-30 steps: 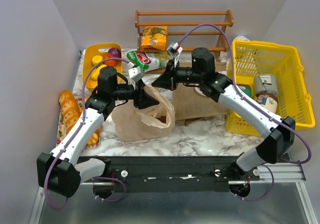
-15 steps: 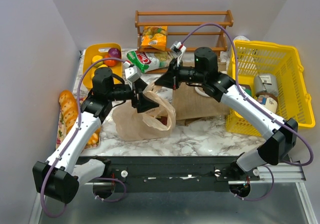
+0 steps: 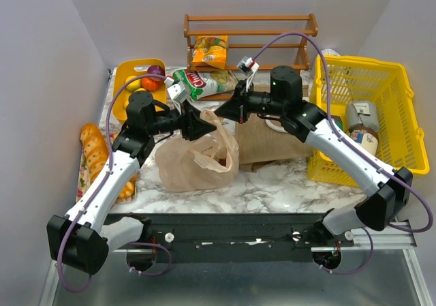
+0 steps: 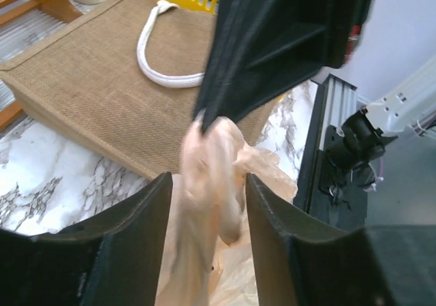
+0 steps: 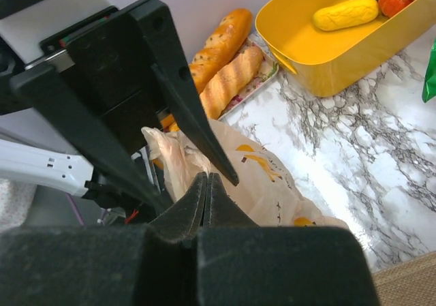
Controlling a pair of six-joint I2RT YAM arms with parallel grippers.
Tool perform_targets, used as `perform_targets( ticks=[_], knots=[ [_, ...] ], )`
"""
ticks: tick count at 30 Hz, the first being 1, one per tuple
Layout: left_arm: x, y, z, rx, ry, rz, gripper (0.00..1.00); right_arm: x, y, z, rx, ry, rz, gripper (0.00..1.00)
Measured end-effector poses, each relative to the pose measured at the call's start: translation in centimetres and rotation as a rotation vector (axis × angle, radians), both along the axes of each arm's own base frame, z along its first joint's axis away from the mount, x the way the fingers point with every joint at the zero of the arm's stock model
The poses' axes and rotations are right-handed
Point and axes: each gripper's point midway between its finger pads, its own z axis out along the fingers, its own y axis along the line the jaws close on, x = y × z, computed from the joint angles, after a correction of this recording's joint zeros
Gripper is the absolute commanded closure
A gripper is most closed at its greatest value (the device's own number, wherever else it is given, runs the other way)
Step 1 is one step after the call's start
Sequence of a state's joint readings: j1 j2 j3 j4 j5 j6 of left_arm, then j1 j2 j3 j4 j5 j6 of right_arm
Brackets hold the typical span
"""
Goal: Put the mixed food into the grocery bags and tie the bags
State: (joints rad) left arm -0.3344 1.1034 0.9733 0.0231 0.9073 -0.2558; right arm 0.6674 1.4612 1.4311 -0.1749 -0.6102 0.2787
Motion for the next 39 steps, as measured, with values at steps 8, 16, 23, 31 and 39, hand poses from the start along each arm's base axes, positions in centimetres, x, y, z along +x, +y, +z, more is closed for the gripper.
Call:
perform_targets(
  ticks=[8, 16, 23, 31, 39],
  knots=[
    [1.3, 0.2, -1.0, 0.014, 0.029, 0.057, 0.63, -0.9, -1.2, 1.1, 0.013, -0.033, -0.024, 0.99],
    [2.4, 0.7, -1.7, 0.019, 0.067, 0.11, 0.71, -2.6, -0.4, 0.8, 0.002, -0.041, 0.003, 0.99],
    [2.7, 0.9, -2.2, 0.02, 0.102, 0.125, 0.76, -4.9, 1.2, -2.3, -0.051, -0.006, 0.043, 0.99],
    [2.6, 0.9, -2.9, 0.028, 0.141, 0.127, 0.81, -5.4, 3.2, -4.8, -0.107, 0.014, 0.03, 0.99],
    [2.8, 1.2, -3.9, 0.05, 0.177, 0.152, 0.9, -4.8, 3.9, -6.6, -0.141, 0.05, -0.014, 0.99]
  ],
)
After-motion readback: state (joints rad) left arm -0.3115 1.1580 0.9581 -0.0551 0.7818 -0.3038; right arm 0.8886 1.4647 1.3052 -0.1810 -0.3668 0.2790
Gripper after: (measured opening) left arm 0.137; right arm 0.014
